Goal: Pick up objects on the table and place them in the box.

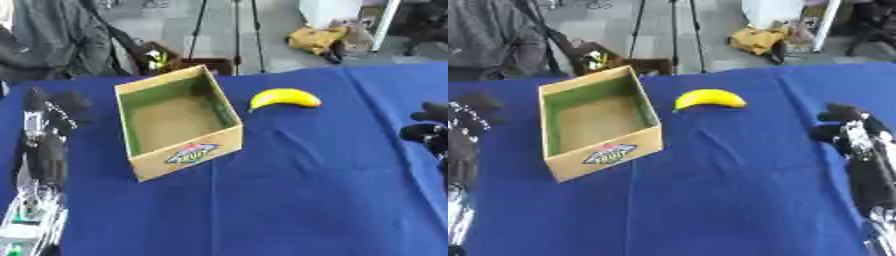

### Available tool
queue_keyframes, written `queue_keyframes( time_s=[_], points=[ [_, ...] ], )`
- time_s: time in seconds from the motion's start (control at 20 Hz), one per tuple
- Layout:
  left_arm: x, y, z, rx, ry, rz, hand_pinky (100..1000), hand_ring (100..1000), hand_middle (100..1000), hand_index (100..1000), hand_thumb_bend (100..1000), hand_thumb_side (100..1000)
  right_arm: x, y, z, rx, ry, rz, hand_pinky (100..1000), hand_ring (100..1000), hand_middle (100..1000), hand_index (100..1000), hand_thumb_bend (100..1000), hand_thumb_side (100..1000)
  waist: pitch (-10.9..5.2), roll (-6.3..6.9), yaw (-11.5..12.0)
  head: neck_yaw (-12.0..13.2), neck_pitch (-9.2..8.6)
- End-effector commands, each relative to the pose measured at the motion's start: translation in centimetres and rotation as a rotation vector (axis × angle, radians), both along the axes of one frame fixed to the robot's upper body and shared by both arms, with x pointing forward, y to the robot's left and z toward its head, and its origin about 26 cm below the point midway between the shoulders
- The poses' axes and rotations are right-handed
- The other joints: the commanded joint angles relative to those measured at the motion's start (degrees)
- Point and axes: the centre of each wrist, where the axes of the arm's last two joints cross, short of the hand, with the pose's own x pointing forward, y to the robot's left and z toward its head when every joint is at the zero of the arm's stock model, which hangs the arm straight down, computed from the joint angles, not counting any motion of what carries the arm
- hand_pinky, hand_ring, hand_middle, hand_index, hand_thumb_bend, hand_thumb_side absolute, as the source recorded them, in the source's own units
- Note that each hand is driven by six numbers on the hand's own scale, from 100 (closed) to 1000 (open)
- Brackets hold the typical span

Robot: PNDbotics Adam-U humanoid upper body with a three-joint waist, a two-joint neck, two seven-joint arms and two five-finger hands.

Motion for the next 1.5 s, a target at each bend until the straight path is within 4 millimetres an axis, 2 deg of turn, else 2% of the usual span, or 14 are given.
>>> queue_keyframes(
  time_s=[0.05, 0.6, 0.95, 1.2, 1.5],
  points=[
    [-0.1, 0.4, 0.9, 0.007, -0.027, 0.002, 658, 715, 593, 728, 548, 953, -0.1, -0.4, 1.0, -0.03, -0.024, -0.001, 662, 598, 622, 744, 101, 630, -0.64, -0.17, 0.06, -0.16, -0.66],
    [-0.1, 0.4, 0.9, 0.013, -0.027, -0.004, 658, 712, 588, 725, 547, 952, 0.1, -0.9, 1.7, -0.079, -0.031, 0.0, 662, 597, 622, 747, 116, 617, -0.67, -0.23, 0.34, -0.45, -0.83],
    [0.0, 0.2, 0.9, 0.023, -0.022, -0.022, 657, 707, 582, 723, 547, 952, 1.1, -2.6, 5.7, -0.276, -0.077, 0.013, 665, 601, 629, 758, 159, 597, -0.77, -0.4, 1.35, -1.42, -1.18],
    [0.0, -0.5, 0.8, 0.028, -0.02, -0.059, 657, 697, 568, 722, 546, 952, 3.1, -4.5, 8.6, -0.443, -0.074, -0.029, 669, 616, 664, 785, 177, 584, -0.94, -0.5, 3.03, -3.15, -1.94],
    [0.2, -1.5, 1.2, 0.035, -0.032, -0.113, 657, 678, 547, 721, 545, 952, 7.7, -7.7, 10.4, -0.63, -0.006, -0.102, 689, 667, 720, 830, 232, 595, -0.59, -0.9, 6.04, -5.9, -2.98]
  ],
)
